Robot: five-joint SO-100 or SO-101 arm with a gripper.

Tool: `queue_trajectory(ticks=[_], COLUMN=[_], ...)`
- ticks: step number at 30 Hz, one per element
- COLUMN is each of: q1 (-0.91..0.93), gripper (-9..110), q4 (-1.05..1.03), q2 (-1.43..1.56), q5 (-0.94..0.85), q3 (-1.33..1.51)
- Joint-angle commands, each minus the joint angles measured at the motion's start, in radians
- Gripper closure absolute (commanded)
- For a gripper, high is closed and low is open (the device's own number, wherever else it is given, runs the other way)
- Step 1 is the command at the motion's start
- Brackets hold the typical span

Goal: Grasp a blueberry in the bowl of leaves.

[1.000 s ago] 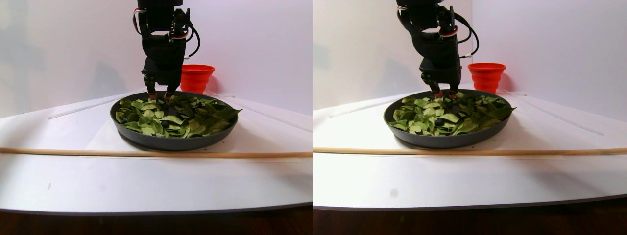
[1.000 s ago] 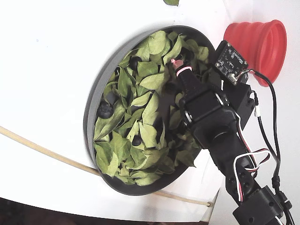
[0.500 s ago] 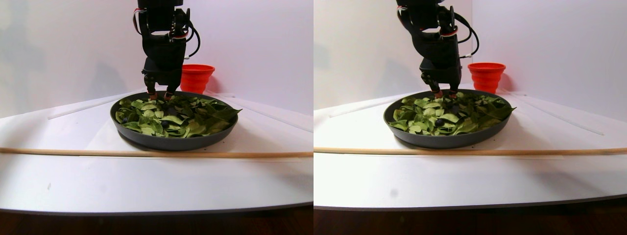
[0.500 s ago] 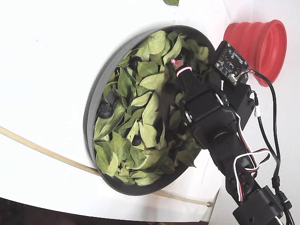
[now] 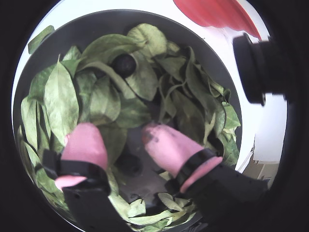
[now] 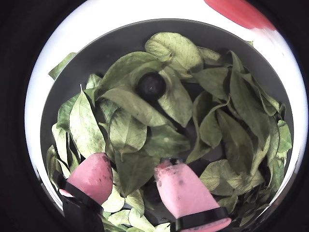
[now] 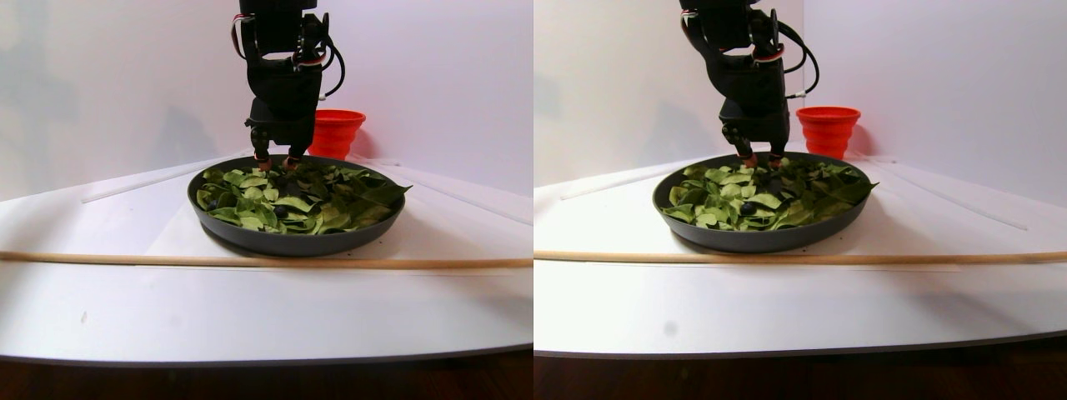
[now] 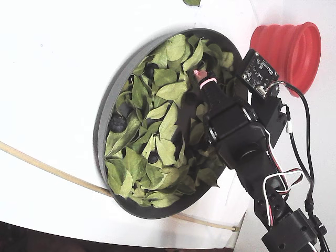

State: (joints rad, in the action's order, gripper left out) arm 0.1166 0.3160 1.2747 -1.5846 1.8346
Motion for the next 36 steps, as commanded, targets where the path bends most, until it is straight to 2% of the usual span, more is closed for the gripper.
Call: queue_trajectory(ticks=[1, 36], q1=[0.018, 0.046], gripper=[84, 84], q4=[0.012, 0.040], q2=[0.092, 0.120], q5=[-0.006, -0.025], q3=[0.008, 0.094])
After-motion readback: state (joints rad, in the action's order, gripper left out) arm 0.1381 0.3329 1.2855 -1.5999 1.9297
